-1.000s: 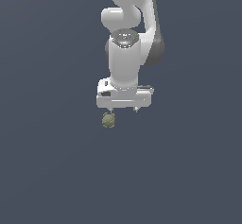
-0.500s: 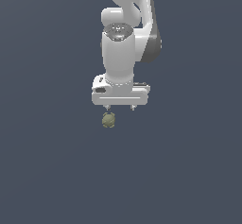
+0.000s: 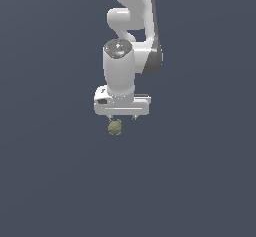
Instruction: Pick up the object and move it to a goal position.
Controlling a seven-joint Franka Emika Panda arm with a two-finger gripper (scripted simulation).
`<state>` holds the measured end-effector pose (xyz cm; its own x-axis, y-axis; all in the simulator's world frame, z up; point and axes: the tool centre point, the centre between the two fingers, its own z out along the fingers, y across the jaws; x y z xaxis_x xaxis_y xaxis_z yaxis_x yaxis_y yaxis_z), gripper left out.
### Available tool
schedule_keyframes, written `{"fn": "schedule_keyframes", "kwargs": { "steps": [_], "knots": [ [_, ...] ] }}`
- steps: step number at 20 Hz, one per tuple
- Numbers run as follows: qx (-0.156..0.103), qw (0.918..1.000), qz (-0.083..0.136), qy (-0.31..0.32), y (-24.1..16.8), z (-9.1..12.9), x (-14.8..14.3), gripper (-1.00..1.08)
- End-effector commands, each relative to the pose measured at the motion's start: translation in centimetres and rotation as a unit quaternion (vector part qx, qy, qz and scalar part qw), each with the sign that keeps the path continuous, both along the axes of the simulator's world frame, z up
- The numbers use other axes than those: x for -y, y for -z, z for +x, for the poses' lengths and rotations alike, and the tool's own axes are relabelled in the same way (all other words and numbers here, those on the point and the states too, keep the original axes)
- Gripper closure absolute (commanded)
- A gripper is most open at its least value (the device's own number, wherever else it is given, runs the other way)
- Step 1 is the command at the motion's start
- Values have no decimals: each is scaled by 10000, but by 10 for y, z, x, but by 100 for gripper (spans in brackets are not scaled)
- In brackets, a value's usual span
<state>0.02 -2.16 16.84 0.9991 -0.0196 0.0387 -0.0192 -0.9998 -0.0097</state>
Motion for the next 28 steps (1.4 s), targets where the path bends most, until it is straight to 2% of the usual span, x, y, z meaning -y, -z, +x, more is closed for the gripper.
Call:
{"fn": "schedule_keyframes", "kwargs": {
  "steps": [1,6,11,19,28],
  "knots": [
    [-49,10000,-8,37,19,-7,11,-92],
    [-139,9998,-28,107,57,-24,31,-92],
    [-187,9997,-40,144,76,-34,41,-92],
    [-197,9997,-40,150,83,-35,42,-92],
    [-197,9997,-40,150,122,-36,43,-92]
  ]
}}
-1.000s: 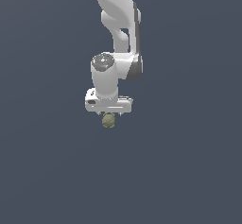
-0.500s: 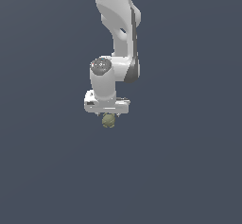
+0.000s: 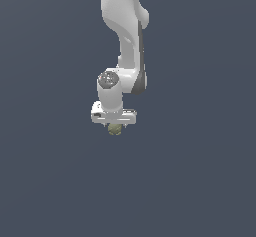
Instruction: Pick up the object and move it to a goal position.
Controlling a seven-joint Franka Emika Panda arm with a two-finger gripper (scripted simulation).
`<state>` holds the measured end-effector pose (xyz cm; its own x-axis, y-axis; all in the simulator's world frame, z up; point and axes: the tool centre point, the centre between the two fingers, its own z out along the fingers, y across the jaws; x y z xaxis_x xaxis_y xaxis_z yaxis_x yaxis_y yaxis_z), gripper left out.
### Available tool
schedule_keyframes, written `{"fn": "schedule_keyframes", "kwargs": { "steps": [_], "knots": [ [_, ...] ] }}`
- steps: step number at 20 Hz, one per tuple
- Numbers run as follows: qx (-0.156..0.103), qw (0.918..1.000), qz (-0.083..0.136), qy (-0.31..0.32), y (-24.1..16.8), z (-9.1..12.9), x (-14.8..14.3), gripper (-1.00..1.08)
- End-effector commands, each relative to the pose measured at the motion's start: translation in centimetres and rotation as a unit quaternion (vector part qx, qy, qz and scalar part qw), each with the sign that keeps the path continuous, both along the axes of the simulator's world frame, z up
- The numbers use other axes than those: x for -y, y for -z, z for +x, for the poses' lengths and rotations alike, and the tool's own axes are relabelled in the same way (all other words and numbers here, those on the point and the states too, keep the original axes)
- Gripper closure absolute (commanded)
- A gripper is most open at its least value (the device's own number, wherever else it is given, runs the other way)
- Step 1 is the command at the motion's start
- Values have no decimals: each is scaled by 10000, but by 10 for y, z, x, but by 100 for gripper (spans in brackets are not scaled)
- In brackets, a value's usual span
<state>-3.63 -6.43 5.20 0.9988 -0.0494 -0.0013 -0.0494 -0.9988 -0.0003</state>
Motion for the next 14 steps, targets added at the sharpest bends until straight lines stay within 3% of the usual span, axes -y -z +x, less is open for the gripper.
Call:
{"fn": "schedule_keyframes", "kwargs": {
  "steps": [1,5,6,14],
  "knots": [
    [4,10000,0,0,9,0,0,-92],
    [7,10000,-2,0,12,1,0,-92],
    [7,10000,-2,0,12,1,0,108],
    [7,10000,-2,0,12,1,0,108]
  ]
}}
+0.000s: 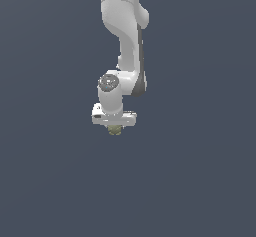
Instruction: Pick up the object and move it to a goal position.
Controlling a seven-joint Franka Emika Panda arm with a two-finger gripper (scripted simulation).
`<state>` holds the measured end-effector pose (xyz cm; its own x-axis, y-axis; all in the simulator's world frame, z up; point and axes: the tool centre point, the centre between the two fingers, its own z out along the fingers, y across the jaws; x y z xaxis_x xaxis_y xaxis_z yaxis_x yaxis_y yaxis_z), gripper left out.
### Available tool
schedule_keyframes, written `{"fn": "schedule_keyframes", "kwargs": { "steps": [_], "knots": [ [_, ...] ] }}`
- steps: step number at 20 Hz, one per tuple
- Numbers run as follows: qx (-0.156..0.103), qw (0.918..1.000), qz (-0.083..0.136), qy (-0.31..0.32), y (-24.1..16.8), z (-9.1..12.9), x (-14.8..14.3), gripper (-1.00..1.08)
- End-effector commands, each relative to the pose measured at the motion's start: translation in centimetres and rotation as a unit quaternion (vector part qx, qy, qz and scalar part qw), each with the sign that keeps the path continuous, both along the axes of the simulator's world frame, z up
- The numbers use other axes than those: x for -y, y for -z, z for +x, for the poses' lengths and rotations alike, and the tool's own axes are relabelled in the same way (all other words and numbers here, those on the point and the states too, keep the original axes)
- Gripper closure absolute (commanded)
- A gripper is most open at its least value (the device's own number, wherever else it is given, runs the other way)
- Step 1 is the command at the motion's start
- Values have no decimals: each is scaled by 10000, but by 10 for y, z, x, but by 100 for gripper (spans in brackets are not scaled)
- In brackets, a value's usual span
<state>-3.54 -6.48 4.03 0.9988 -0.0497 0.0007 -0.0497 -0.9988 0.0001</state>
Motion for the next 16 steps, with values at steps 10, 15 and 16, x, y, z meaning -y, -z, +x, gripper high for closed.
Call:
{"fn": "schedule_keyframes", "kwargs": {
  "steps": [10,15,16],
  "knots": [
    [0,10000,0,0,-14,12,-21,108],
    [-1,10000,-3,0,-34,30,-53,108],
    [-1,10000,-3,0,-39,34,-60,108]
  ]
}}
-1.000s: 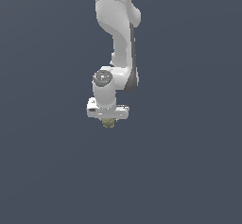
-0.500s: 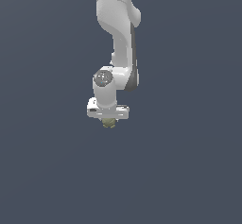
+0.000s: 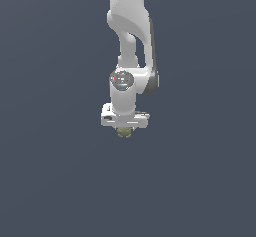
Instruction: Pick up the object and move it to a goal position.
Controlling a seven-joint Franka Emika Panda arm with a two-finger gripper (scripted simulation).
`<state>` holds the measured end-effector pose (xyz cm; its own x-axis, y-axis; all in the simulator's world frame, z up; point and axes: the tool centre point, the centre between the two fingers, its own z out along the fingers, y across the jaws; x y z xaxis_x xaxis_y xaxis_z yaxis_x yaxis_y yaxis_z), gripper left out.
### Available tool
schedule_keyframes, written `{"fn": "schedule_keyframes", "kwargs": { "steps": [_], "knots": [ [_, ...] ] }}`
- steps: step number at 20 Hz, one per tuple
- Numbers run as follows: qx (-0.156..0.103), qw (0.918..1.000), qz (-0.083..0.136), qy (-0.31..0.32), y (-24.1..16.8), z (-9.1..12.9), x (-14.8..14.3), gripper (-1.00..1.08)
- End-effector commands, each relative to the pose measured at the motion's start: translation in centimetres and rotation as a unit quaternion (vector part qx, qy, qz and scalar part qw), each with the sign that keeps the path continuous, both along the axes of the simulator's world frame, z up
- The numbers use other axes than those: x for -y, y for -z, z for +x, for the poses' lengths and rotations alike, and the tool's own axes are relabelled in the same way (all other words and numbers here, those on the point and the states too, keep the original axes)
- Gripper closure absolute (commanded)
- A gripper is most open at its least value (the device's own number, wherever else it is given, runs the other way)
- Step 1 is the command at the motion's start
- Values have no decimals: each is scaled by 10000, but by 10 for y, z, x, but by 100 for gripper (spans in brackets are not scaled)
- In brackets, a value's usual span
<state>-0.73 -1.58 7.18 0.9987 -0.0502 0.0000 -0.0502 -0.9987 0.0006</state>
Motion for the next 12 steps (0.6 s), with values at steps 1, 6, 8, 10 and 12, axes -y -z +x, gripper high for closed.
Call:
{"fn": "schedule_keyframes", "kwargs": {
  "steps": [1,6,8,10,12],
  "knots": [
    [2,10000,0,-2,-12,11,-19,108],
    [2,10000,0,-2,-38,35,-59,108],
    [2,10000,0,-2,-48,44,-75,108],
    [2,10000,0,-2,-57,52,-88,108],
    [2,10000,0,-2,-64,59,-98,108]
  ]
}}
